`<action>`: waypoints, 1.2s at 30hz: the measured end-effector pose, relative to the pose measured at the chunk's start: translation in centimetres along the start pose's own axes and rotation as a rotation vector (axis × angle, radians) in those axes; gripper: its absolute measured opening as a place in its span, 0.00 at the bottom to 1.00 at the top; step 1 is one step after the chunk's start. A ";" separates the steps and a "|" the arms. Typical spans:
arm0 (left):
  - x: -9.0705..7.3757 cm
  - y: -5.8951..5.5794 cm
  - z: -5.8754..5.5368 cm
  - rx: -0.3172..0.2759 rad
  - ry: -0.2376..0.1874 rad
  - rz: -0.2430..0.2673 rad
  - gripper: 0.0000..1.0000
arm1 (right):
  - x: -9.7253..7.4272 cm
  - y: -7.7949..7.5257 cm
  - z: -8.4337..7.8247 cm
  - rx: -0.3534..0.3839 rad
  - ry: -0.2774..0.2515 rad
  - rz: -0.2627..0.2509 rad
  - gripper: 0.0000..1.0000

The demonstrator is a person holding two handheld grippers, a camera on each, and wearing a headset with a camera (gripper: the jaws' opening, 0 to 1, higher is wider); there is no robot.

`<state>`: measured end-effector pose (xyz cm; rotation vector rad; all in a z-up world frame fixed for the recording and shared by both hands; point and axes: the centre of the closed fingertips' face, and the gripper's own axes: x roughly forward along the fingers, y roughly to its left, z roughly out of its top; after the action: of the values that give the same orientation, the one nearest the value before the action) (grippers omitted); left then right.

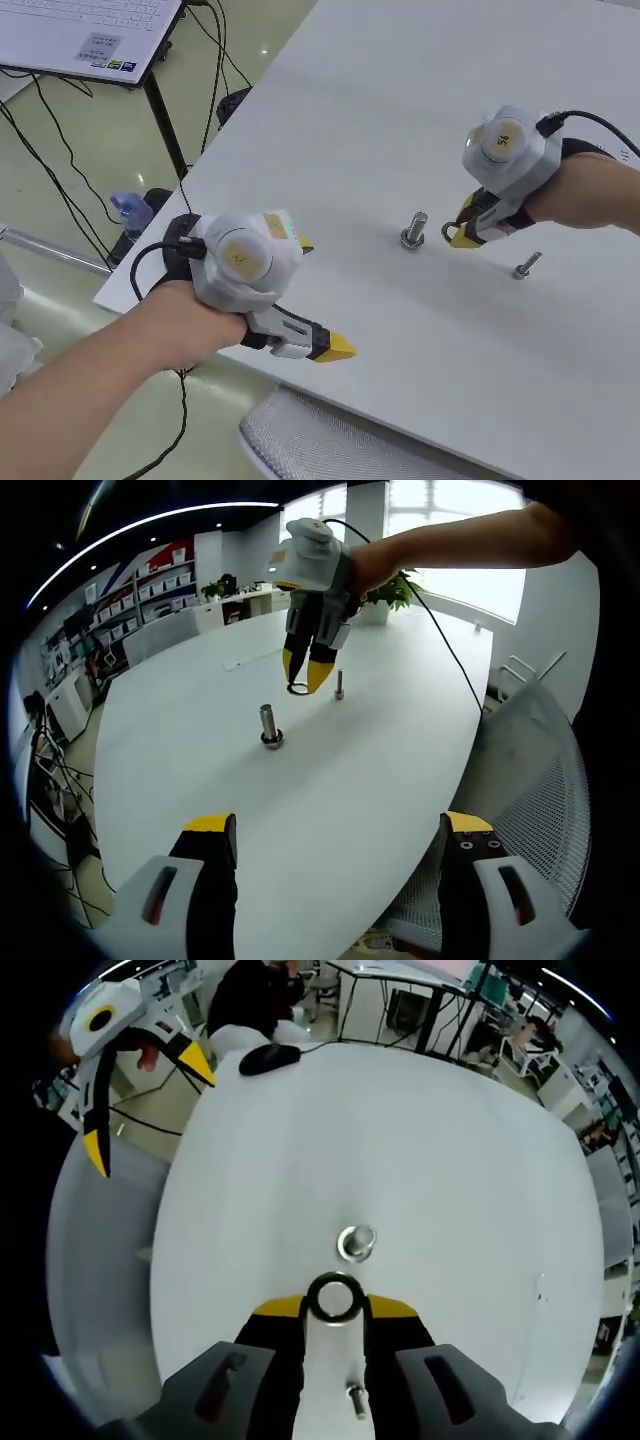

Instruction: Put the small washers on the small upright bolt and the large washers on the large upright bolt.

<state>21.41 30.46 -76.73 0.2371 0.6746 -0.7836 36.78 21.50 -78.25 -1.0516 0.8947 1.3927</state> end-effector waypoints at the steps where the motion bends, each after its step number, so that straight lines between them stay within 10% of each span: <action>1: 0.0 0.0 0.0 0.001 0.000 0.000 0.83 | 0.0 -0.1 0.1 0.000 -0.001 0.000 0.22; 36: 0.6 0.5 -0.4 -0.030 -0.020 -0.008 0.81 | 4.3 -3.2 2.6 -0.040 0.043 0.002 0.22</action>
<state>21.91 30.64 -77.39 0.1989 0.6686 -0.7823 39.73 25.63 -81.39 -1.1149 0.9020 1.3991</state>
